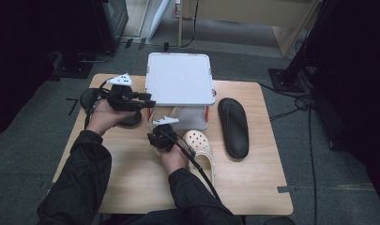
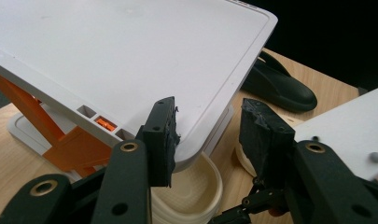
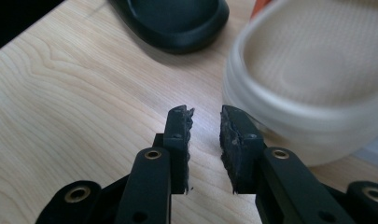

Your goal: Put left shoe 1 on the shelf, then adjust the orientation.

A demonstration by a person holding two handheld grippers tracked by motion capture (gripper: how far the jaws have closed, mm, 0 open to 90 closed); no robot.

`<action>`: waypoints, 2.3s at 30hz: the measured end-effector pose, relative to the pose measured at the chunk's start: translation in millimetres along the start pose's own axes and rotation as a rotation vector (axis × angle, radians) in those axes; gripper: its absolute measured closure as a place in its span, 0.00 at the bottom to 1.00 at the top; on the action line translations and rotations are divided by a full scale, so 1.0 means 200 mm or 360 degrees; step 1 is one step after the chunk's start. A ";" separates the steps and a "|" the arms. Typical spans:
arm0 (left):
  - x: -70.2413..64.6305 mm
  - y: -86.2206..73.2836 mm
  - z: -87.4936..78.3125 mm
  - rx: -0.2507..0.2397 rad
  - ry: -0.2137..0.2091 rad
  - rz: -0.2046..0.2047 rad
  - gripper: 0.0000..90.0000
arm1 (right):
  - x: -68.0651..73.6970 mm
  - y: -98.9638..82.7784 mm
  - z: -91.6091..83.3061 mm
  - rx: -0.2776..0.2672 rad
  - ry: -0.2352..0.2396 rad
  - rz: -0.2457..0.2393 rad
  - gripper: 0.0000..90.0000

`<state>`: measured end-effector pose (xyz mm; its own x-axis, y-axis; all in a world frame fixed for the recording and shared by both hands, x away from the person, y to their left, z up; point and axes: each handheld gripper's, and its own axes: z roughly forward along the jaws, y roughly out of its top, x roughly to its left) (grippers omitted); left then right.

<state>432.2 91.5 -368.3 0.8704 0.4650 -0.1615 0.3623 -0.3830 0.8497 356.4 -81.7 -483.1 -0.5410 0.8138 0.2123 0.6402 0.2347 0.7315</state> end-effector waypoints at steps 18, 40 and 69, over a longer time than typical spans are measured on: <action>0.00 0.00 0.00 0.0006 0.0010 0.0003 0.63 | 0.07 0.01 -0.21 -0.0019 0.0134 -0.0097 0.65; -0.01 0.00 0.00 0.0008 0.0013 -0.0005 0.62 | -0.05 -0.05 -0.48 -0.0038 0.0269 -0.0148 0.57; -0.01 0.00 0.00 -0.0004 0.0018 0.0006 0.61 | -0.42 -0.24 -0.83 -0.0002 0.0153 -0.0257 0.49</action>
<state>430.0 90.8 -368.4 0.8680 0.4725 -0.1523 0.3580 -0.3831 0.8515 280.4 -248.9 -427.3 -0.6862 0.7111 0.1530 0.5402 0.3573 0.7619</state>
